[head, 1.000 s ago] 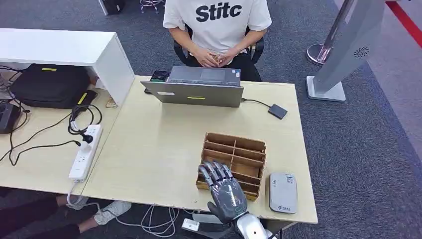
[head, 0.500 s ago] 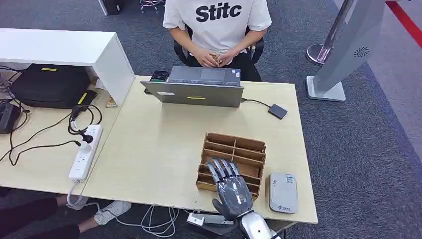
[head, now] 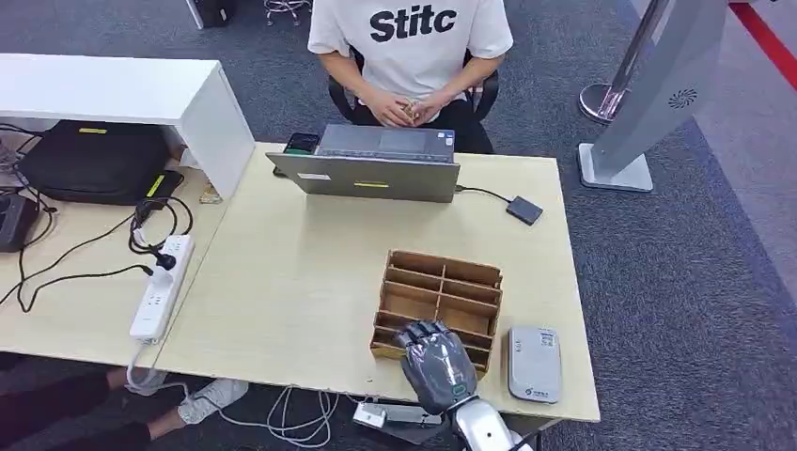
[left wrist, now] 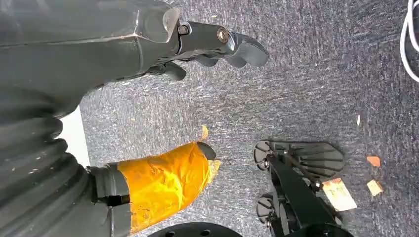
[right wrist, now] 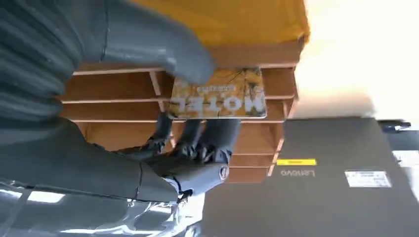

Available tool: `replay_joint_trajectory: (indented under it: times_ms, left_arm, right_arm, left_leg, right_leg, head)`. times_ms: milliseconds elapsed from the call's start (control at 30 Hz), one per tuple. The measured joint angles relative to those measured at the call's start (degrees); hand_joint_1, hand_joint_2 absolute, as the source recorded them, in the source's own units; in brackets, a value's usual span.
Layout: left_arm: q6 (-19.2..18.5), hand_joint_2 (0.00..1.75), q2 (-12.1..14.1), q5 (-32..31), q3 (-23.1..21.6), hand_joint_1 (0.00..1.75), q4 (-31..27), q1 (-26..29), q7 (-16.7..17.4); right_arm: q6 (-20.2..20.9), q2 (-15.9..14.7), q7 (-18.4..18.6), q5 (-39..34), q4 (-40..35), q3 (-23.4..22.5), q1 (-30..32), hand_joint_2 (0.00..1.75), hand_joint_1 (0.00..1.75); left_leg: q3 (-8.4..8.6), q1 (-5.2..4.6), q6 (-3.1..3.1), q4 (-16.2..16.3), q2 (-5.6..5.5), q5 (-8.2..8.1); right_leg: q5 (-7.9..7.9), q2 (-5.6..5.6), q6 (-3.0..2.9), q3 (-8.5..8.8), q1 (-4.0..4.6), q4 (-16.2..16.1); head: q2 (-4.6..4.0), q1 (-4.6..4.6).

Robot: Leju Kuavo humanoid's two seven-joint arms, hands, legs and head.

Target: Pass the card to the sensor for recognition and then transmit it.

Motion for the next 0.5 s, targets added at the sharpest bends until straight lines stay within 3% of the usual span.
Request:
replay_joint_trajectory:
  times_ms: [400, 500]
  left_arm:
    - [0.0, 1.75, 0.0, -0.04, 0.0, 0.0, 0.0, -0.01, 0.0]
    - [0.0, 1.75, 0.0, -0.04, 0.0, 0.0, 0.0, -0.01, 0.0]
  right_arm:
    - [-0.15, 0.0, 0.2, -0.04, 0.07, -0.33, -0.13, 1.75, 1.57]
    - [-0.44, 0.0, 0.2, 0.0, 0.15, -0.35, -0.12, 1.75, 1.5]
  left_leg:
    - [0.02, 0.0, 0.0, 0.0, 0.0, 0.0]
    - [0.02, 0.0, 0.0, 0.0, 0.0, 0.0]
  right_leg:
    - [0.0, 0.0, 0.0, 0.03, 0.0, 0.0]
    - [0.0, 0.0, 0.0, 0.02, 0.0, 0.0]
  head:
    - [0.0, 0.0]
    - [0.0, 0.0]
